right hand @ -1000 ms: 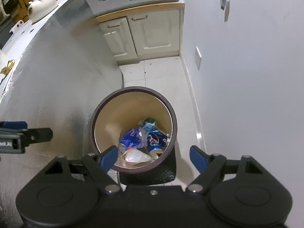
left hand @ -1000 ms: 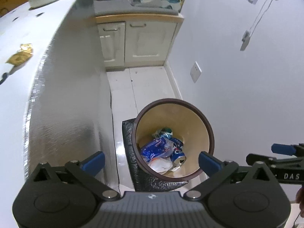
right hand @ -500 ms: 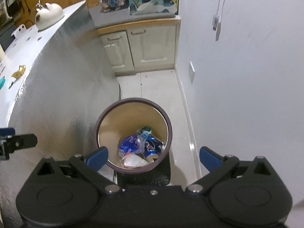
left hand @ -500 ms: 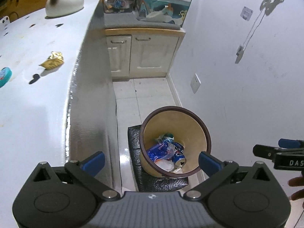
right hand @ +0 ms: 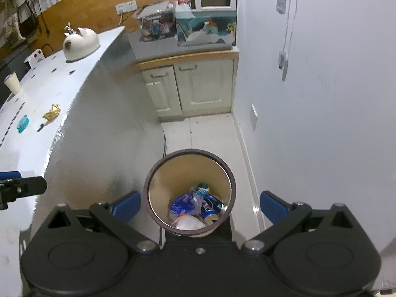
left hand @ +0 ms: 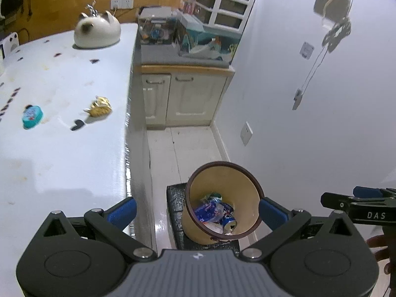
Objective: Collect trash
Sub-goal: 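Move both empty tools back from the wastebasket toward the table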
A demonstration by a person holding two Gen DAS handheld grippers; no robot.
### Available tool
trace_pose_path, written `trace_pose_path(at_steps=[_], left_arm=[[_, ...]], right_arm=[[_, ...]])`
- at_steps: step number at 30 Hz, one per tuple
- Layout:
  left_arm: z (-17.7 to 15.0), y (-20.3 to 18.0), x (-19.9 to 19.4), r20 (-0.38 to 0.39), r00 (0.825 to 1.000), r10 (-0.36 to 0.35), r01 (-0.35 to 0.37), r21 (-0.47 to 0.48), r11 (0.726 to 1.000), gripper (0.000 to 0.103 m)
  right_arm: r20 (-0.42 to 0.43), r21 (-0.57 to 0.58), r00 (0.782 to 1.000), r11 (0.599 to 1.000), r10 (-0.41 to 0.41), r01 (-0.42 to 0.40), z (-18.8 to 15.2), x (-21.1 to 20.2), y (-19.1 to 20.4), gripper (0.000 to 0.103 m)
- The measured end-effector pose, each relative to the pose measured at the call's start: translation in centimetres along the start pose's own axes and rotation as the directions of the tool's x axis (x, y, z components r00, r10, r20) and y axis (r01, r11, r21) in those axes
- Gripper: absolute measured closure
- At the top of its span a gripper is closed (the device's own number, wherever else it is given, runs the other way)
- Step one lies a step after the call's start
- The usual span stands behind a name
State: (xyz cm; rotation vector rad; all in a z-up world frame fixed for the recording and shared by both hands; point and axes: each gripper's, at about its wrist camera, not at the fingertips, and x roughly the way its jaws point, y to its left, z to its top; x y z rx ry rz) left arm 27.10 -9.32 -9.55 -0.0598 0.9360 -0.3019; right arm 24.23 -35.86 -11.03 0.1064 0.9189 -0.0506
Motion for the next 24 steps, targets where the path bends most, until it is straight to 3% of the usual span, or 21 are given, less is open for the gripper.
trace_pose_path(at_steps=[9, 24], left_arm=[[-0.4, 4.6, -4.7, 0.064, 0.998, 0.015, -0.015, -0.002, 1.000, 0.000], [0.4, 14.9, -9.8, 0.150, 0.987, 0.055, -0.054, -0.015, 0.998, 0.000]], right_arm=[[0.071, 0.006, 0.997, 1.000, -0.010, 0.009, -0.5, -3.4, 4.3, 0.000], [0.174, -0.026, 0.985, 1.000, 0.009, -0.004, -0.5, -6.9, 15.1, 0.000]])
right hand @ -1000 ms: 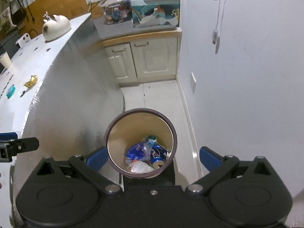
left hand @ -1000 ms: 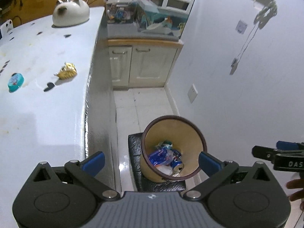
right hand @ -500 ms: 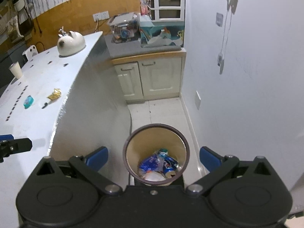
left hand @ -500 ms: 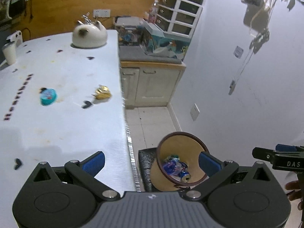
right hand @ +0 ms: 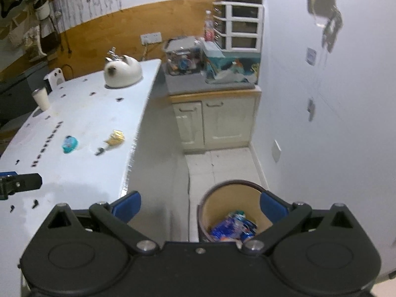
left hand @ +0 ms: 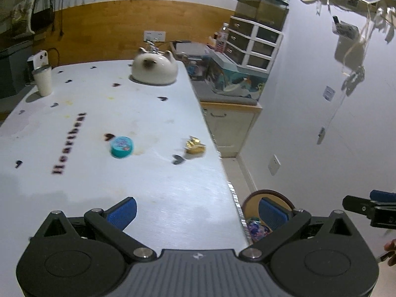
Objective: Collect trash
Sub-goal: 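Move both empty tools back from the wastebasket toward the table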
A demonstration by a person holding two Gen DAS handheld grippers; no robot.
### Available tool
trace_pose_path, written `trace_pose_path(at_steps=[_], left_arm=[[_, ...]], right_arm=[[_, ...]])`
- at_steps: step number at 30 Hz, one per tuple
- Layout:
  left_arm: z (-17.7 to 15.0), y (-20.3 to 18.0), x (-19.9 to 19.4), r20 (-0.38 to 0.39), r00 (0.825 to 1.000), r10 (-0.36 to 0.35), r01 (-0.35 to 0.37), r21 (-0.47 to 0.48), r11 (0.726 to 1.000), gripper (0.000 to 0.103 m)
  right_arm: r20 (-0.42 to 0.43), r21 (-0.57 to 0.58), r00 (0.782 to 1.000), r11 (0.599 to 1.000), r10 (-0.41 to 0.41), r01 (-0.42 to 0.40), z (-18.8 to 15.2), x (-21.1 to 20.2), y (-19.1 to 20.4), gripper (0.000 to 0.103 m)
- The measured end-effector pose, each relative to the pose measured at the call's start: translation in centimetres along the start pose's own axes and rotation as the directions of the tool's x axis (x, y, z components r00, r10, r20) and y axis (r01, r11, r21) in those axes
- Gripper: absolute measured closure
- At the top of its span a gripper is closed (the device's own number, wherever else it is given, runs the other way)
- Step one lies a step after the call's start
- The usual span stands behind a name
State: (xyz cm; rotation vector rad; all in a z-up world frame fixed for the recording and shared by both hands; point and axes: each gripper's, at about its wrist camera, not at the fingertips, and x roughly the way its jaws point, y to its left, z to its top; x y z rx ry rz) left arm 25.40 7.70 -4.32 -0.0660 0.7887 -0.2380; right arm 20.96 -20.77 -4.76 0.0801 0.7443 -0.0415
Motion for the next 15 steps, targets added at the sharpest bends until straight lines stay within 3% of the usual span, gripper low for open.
trace_pose_path(at_steps=[15], left_arm=[[3.1, 9.0, 1.3, 0.046, 0.998, 0.048, -0.047, -0.017, 0.999, 0.000]], right_arm=[[0.056, -0.059, 0.998, 0.998, 0.041, -0.038, 2.4, 1.6, 9.5, 0.000]])
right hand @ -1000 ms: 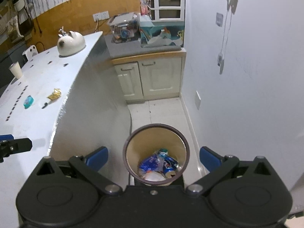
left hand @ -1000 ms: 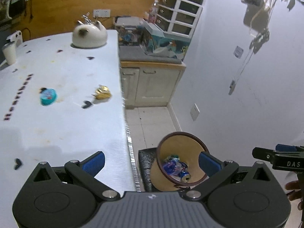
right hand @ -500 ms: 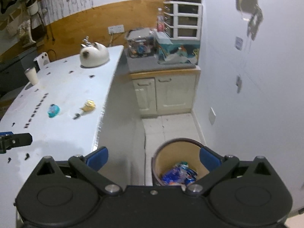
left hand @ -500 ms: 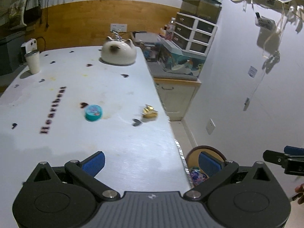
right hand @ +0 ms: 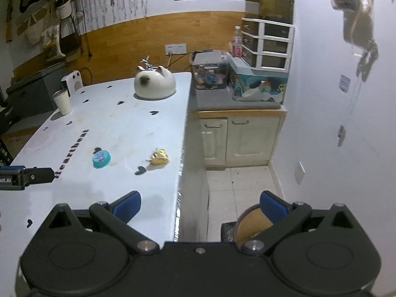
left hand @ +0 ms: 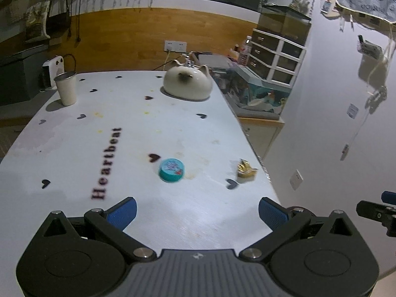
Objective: Collect trash
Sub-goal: 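Move both empty tools back from the wastebasket toward the table, then grasp the teal round tin with the left tool while the right tool grasps the gold wrapper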
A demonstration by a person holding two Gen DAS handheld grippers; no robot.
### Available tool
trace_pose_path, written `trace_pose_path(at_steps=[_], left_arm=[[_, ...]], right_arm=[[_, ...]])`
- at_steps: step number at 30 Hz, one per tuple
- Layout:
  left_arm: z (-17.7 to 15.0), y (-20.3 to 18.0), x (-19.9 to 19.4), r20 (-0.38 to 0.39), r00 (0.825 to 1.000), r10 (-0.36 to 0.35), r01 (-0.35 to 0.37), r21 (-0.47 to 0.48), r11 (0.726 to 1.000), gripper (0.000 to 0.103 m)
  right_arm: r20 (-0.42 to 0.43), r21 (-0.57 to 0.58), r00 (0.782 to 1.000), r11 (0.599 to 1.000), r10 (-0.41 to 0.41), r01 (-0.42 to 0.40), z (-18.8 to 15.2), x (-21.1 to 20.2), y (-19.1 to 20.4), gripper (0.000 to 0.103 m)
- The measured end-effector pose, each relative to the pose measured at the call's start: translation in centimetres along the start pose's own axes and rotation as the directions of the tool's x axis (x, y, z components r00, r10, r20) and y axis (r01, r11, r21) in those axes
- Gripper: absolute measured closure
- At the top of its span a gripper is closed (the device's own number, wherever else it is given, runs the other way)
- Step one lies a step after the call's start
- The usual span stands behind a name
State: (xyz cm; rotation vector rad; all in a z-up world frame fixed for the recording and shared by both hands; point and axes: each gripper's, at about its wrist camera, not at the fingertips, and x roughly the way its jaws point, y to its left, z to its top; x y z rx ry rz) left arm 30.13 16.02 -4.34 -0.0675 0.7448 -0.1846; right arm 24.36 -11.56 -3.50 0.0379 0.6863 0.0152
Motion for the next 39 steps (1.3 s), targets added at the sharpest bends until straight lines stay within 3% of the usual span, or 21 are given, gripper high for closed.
trace_pose_path(at_steps=[12, 25, 28, 33, 39], left_arm=[[1.5, 4.8, 5.0, -0.009, 0.999, 0.038, -0.038, -0.003, 0.999, 0.000], [1.3, 5.0, 12.2, -0.013, 1.000, -0.008, 0.008, 0.042, 0.999, 0.002], [1.2, 4.9, 14.1, -0.016, 1.000, -0.013, 0.014, 0.054, 0.998, 0.009], [1.0, 4.8, 16.7, -0.027, 1.000, -0.007, 0.009, 0.079, 0.997, 0.015], [1.0, 4.9, 19.0, -0.026, 0.999, 0.018, -0.016, 0.078, 0.997, 0.019]], right_arm=[[-0.008, -0.067, 0.999, 0.997, 0.049, -0.050, 2.3, 6.3, 5.7, 0.000], [0.018, -0.259, 0.996, 0.963, 0.085, -0.077, 2.1, 14.6, 9.4, 0.001], [-0.006, -0.296, 0.996, 0.952, 0.084, -0.082, 2.0, 16.9, 9.9, 0.013], [-0.039, -0.331, 0.998, 0.942, 0.053, -0.063, 2.0, 20.4, 10.3, 0.023], [-0.067, -0.285, 0.997, 0.957, 0.034, -0.051, 2.2, 23.4, 9.8, 0.039]])
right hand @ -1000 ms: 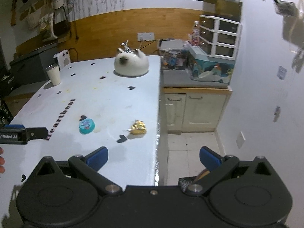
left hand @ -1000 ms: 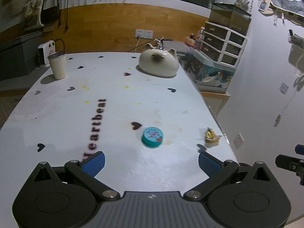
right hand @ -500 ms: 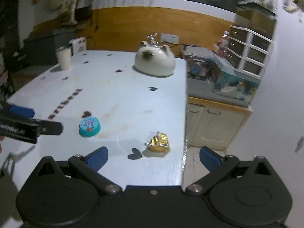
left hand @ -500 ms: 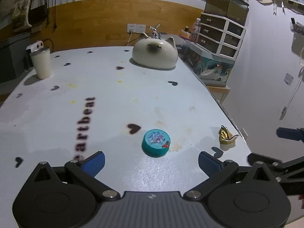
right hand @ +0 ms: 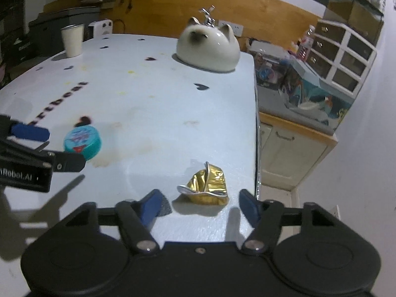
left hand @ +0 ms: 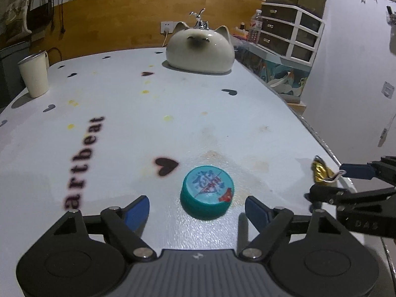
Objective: Collect trash
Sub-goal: 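Grasp the teal round tin with the left tool while the right tool grasps the gold wrapper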
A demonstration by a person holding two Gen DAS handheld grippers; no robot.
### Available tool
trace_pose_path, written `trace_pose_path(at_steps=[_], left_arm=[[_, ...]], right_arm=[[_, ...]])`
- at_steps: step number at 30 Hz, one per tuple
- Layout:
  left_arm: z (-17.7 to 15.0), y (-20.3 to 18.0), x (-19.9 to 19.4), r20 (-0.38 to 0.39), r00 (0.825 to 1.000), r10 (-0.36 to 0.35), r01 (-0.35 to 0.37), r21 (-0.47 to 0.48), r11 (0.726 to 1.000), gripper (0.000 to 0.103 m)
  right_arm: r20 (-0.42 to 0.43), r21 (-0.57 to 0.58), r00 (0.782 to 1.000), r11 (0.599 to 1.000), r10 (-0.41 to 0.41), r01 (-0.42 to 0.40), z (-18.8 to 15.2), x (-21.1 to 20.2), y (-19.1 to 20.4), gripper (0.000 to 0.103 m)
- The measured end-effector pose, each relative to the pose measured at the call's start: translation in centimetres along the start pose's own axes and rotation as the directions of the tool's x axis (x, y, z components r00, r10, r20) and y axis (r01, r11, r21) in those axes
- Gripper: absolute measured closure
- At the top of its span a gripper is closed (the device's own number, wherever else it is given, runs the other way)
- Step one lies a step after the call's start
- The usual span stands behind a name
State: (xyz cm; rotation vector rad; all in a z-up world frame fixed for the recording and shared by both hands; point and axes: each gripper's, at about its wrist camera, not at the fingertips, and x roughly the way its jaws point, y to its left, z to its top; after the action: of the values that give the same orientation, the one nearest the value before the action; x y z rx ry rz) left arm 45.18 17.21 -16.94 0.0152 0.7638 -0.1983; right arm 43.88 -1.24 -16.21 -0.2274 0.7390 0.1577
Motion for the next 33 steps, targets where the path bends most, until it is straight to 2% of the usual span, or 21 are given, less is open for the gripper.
trace_pose_path(at_steps=[4, 6, 8, 9, 15, 20, 23, 33], left_arm=[[0.5, -0.3, 0.7, 0.008, 1.000, -0.002, 0.002, 0.023, 1.000, 0.020], [0.5, -0.5, 0.8, 0.014, 1.000, -0.002, 0.002, 0.035, 0.999, 0.025], [0.5, -0.7, 0.9, 0.022, 1.000, 0.002, -0.003, 0.039, 0.999, 0.028], [0.5, -0.7, 0.9, 0.026, 1.000, 0.004, -0.005, 0.036, 0.999, 0.031], [0.7, -1.0, 0.8, 0.031, 0.999, 0.016, -0.017, 0.044, 0.999, 0.054], [0.9, -1.0, 0.4, 0.009, 1.000, -0.005, 0.004, 0.039, 0.999, 0.055], [0.3, -1.0, -0.5, -0.009, 1.000, -0.008, 0.008, 0.022, 1.000, 0.055], [-3.1, -0.8, -6.3, -0.033, 0.999, -0.007, 0.004, -0.069, 0.998, 0.055]], right_arm=[[0.010, 0.054, 1.000, 0.998, 0.016, -0.017, 0.2, 0.8, -0.7, 0.042], [0.013, 0.069, 0.999, 0.997, 0.031, -0.031, 0.3, 1.2, -1.0, 0.043], [0.012, 0.098, 0.998, 0.993, 0.060, -0.061, 0.3, 1.4, -1.4, 0.049], [0.012, 0.110, 0.997, 0.991, 0.074, -0.075, 0.3, 1.4, -1.5, 0.053], [0.009, 0.094, 0.997, 0.993, 0.075, -0.076, 0.1, 0.9, -1.0, 0.055], [0.009, 0.049, 0.997, 0.996, 0.072, -0.073, -0.6, -0.6, 0.3, 0.060], [-0.005, 0.061, 0.996, 0.994, 0.086, -0.086, -0.8, -1.2, 0.6, 0.060], [-0.013, 0.079, 0.994, 0.991, 0.111, -0.110, -2.0, -4.5, 1.3, 0.060]])
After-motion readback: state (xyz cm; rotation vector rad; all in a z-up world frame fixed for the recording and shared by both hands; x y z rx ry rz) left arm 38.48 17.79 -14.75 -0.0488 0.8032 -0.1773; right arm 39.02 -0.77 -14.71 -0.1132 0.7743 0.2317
